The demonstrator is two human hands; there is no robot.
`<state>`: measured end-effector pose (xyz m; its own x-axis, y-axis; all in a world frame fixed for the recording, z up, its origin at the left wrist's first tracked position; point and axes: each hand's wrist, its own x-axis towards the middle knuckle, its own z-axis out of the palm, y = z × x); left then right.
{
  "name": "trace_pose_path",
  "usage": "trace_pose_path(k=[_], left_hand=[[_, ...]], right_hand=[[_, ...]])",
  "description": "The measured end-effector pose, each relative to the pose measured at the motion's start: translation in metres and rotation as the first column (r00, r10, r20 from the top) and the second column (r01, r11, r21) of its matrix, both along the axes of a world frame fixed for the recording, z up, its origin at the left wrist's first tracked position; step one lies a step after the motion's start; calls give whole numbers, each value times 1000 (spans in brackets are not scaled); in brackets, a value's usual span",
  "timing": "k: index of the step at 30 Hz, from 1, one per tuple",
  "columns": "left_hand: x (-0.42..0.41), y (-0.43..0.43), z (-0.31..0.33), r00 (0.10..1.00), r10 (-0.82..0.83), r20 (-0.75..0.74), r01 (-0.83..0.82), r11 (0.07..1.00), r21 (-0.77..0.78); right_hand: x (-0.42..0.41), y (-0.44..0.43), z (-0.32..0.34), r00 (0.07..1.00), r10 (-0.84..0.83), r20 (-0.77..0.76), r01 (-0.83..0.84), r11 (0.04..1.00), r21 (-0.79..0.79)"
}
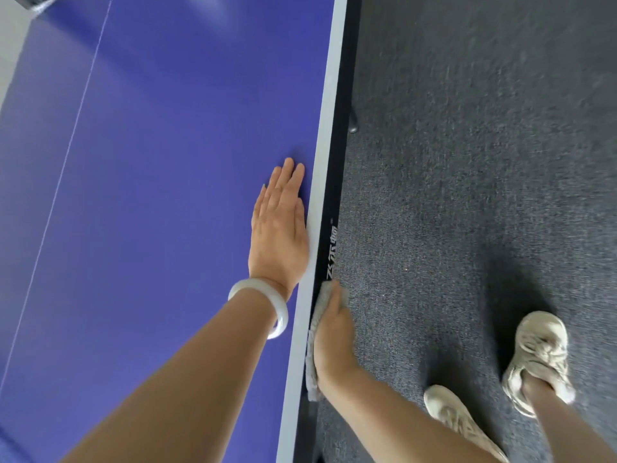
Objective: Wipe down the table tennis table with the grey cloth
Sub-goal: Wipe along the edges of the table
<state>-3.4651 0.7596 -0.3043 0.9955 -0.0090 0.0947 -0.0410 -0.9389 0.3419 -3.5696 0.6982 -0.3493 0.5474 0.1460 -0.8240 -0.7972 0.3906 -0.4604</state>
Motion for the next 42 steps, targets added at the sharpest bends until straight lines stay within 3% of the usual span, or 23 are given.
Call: trace_pose_path(k=[3,6,13,16,21,26,35,42], left_hand=[[-3,0,-2,999,34,21,-32,994,-107],[-7,2,-2,995,96,15,-88,961,-261],[-8,12,7,988,126,-88,-152,886,-438],[-44,19,11,989,68,-129,-114,911,-395],[-156,35,6,996,20,-90,-35,986,-165],[-218,32,3,993,42,-110,-39,999,27],[-216,31,1,993,60,-100,-56,998,40],[-218,33,1,997,58,-48,-60,997,-44]], right_hand=[[65,-10,7,986,-44,158,67,987,-143],[98,-15,22,943,-58,328,123,975,-183],[-12,-6,8,917,114,382,-22,971,-239],[-3,-6,6,940,95,328,-17,972,-234],[-5,-2,6,941,71,331,4,976,-220],[-5,-5,5,935,95,340,-16,973,-229],[-20,-4,14,942,54,331,21,976,-219],[-166,16,21,922,-24,387,78,989,-126]])
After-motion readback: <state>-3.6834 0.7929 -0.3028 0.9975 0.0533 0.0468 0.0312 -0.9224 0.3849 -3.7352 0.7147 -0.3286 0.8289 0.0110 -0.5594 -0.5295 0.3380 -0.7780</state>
